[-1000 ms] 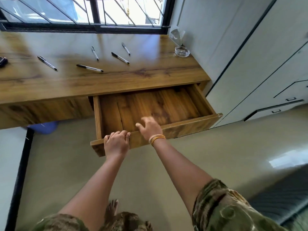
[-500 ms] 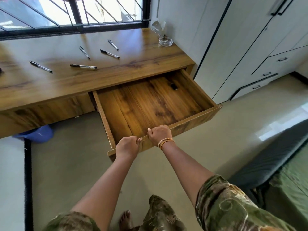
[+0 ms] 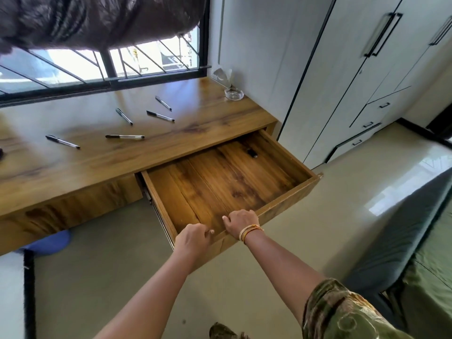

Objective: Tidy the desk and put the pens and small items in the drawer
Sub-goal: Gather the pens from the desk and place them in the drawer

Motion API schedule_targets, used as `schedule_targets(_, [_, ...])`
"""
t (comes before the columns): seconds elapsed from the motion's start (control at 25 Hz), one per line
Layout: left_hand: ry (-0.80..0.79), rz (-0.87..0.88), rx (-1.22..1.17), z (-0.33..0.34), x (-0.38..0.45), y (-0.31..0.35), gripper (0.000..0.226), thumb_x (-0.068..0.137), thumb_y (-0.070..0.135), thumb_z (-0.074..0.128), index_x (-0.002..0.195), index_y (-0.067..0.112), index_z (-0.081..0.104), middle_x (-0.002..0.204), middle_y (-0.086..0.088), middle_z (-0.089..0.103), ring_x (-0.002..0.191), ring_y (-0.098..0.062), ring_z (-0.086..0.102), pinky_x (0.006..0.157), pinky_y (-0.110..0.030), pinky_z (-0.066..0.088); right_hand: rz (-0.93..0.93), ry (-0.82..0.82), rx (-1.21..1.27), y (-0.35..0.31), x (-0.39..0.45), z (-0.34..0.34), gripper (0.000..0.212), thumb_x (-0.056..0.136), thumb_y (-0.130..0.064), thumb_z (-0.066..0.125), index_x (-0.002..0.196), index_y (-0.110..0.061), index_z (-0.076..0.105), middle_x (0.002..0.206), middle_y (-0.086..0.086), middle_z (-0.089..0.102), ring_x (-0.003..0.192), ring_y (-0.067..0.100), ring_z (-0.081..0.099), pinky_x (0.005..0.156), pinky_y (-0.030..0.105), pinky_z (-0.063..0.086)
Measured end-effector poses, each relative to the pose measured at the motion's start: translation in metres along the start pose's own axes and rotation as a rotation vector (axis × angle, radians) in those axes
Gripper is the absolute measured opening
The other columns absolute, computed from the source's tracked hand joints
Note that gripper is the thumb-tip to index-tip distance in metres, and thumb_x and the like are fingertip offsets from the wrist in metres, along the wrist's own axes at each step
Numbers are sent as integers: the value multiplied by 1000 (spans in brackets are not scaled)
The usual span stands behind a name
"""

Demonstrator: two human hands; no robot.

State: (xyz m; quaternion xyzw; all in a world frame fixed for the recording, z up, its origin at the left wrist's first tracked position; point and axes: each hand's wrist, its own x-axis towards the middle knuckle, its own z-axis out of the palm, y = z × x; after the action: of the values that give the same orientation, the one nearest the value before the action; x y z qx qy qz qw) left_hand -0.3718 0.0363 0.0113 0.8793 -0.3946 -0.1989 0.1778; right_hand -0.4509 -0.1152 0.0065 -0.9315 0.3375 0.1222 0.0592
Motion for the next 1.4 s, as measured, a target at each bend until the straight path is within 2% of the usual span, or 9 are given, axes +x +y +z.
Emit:
schedule_targets(0.08, [119, 46, -18, -17, 13, -8, 28, 96, 34, 46, 91, 19, 69, 89, -1, 70, 80, -19, 66, 73, -37, 57, 8, 13, 102, -7, 12, -9, 51, 97, -47, 31, 116, -12, 62, 120, 12, 64, 112, 30, 58, 92, 42, 46])
schedule_targets(0.16, [234, 79, -22, -38, 30, -17, 27, 96, 31, 48, 111, 18, 67, 111, -4, 69, 101, -23, 65, 86, -38, 55, -38, 18, 152, -17, 29, -22, 50, 96, -48, 33, 126, -15, 56, 131, 11, 57, 120, 30, 52, 96, 43, 45])
schedule_targets(0.28, [307, 50, 15, -68, 57, -28, 36, 97, 32, 47, 126, 14, 59, 127, -8, 62, 117, -25, 58, 98, -37, 49, -115, 42, 142, -43, 65, -42, 53, 96, -48, 35, 136, -17, 49, 142, 10, 48, 129, 29, 46, 102, 44, 42])
schedule_targets(0.68, [450, -223, 25, -155, 106, -138, 39, 96, 33, 48, 125, 8, 59, 124, -11, 62, 116, -28, 57, 100, -36, 41, -400, 165, 228, -172, 173, -85, 40, 92, -36, 50, 124, -13, 58, 125, 10, 58, 117, 27, 55, 96, 39, 48])
schedule_targets(0.88, [541, -233, -69, -198, 153, -202, 33, 93, 23, 52, 119, 5, 62, 121, -13, 63, 111, -31, 59, 95, -38, 47, -420, 307, 322, -247, 232, -105, 35, 89, -27, 55, 120, -11, 60, 120, 11, 61, 111, 26, 58, 93, 37, 51])
schedule_targets(1.08, [496, -209, -197, -224, 195, -280, 27, 92, 16, 55, 114, 4, 66, 115, -16, 64, 105, -33, 62, 91, -38, 49, -287, 334, 326, -309, 291, -113, 43, 90, -27, 55, 130, -10, 52, 125, 13, 56, 117, 29, 53, 95, 42, 49])
schedule_targets(1.24, [499, -300, -360, -243, 204, -325, 19, 89, 15, 59, 103, 8, 70, 101, -14, 70, 94, -29, 64, 84, -30, 45, -136, 292, 124, -330, 318, -101, 37, 92, -26, 50, 126, -12, 52, 126, 12, 53, 115, 30, 53, 91, 43, 47])
schedule_targets(1.32, [412, -324, -418, -255, 206, -340, 17, 88, 16, 62, 100, 12, 72, 97, -6, 72, 92, -21, 64, 81, -25, 43, -115, 364, 53, -333, 324, -97, 27, 92, -16, 45, 117, -9, 54, 120, 13, 55, 109, 30, 55, 86, 41, 49])
schedule_targets(1.4, [290, -310, -458, -258, 209, -352, 14, 85, 18, 63, 93, 20, 74, 89, 1, 70, 85, -15, 62, 80, -24, 45, -103, 347, 34, -337, 331, -97, 25, 93, -11, 43, 113, -6, 55, 117, 15, 56, 107, 31, 54, 87, 40, 48])
